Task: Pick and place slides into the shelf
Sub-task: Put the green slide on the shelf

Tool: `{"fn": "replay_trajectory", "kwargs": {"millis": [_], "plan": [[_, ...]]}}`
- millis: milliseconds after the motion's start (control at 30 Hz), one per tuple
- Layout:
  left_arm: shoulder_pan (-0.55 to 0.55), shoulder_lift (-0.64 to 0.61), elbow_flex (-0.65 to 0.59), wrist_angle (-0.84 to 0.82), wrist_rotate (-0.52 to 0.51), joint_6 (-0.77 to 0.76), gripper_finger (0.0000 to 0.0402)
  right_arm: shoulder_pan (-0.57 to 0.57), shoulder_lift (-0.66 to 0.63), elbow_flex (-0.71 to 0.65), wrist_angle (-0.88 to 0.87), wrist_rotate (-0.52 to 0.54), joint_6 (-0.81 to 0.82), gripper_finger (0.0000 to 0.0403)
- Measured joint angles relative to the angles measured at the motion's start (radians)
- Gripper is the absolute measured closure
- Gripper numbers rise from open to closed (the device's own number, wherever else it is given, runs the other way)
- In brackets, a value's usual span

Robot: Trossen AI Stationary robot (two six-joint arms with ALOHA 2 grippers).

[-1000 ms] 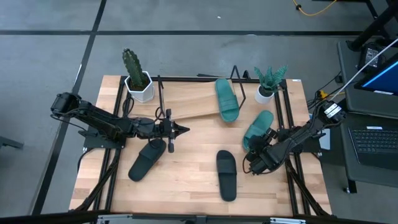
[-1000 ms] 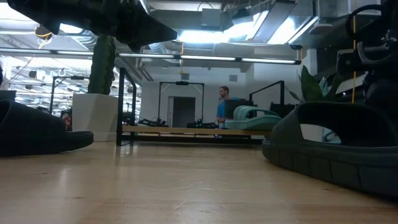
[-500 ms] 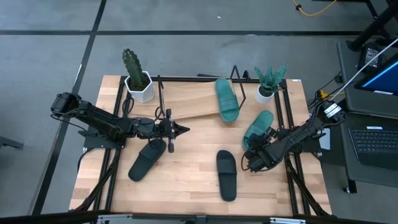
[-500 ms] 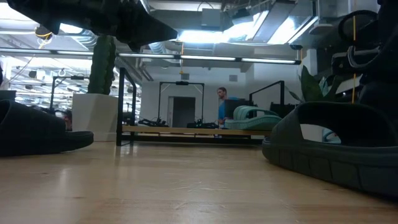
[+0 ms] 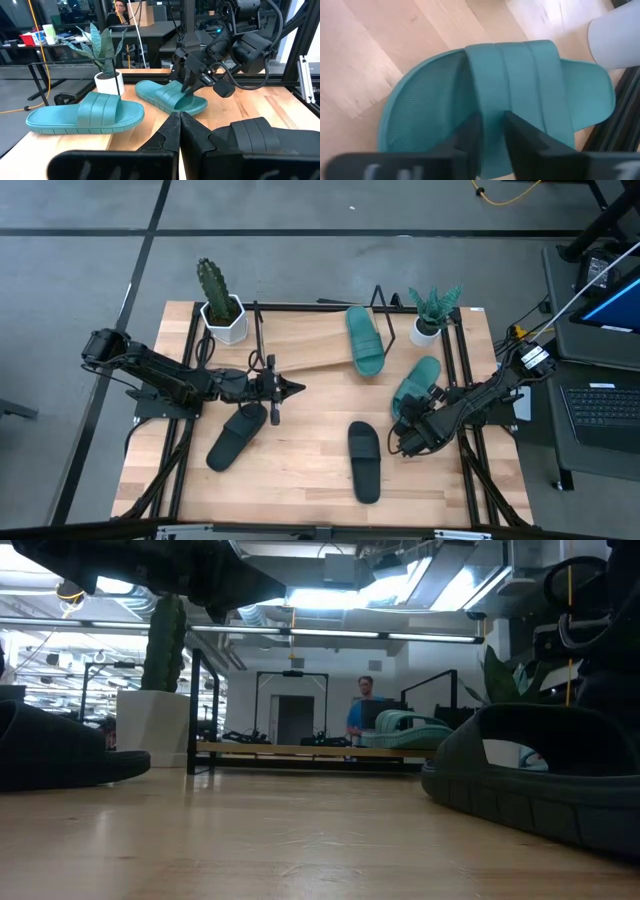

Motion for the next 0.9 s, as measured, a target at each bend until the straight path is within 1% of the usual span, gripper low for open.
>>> {"fn": "replay_trajectory", "kwargs": {"millis": [100,133,367,500,600,667,900], "plan": [[0.0,0.0,0.0,0.0,0.0,0.0,0.0401,0.0,0.0,0.0,0.018,-0.013,-0.001,0.0384],[0.0,0.0,0.0,0.0,0.0,0.0,0.0401,0.0,0.0,0.0,0.026,-0.016,-0.001,0.0391],[0.0,0.0,0.0,0.0,0.0,0.0,0.0401,0.0,0.0,0.013,0.037,-0.037,-0.001,0.0398],[0.0,0.0,0.0,0.0,0.0,0.0,0.0401,0.0,0.0,0.033,0.032,-0.045,-0.003,0.0397],[0.0,0.0,0.0,0.0,0.0,0.0,0.0401,0.0,0.0,0.053,0.004,-0.076,-0.005,0.039],[0.0,0.0,0.0,0.0,0.0,0.0,0.0401,0.0,0.0,0.065,-0.006,-0.095,-0.016,0.038],[0.0,0.0,0.0,0.0,0.0,0.0,0.0401,0.0,0.0,0.096,-0.004,-0.101,-0.107,0.0334]]}}
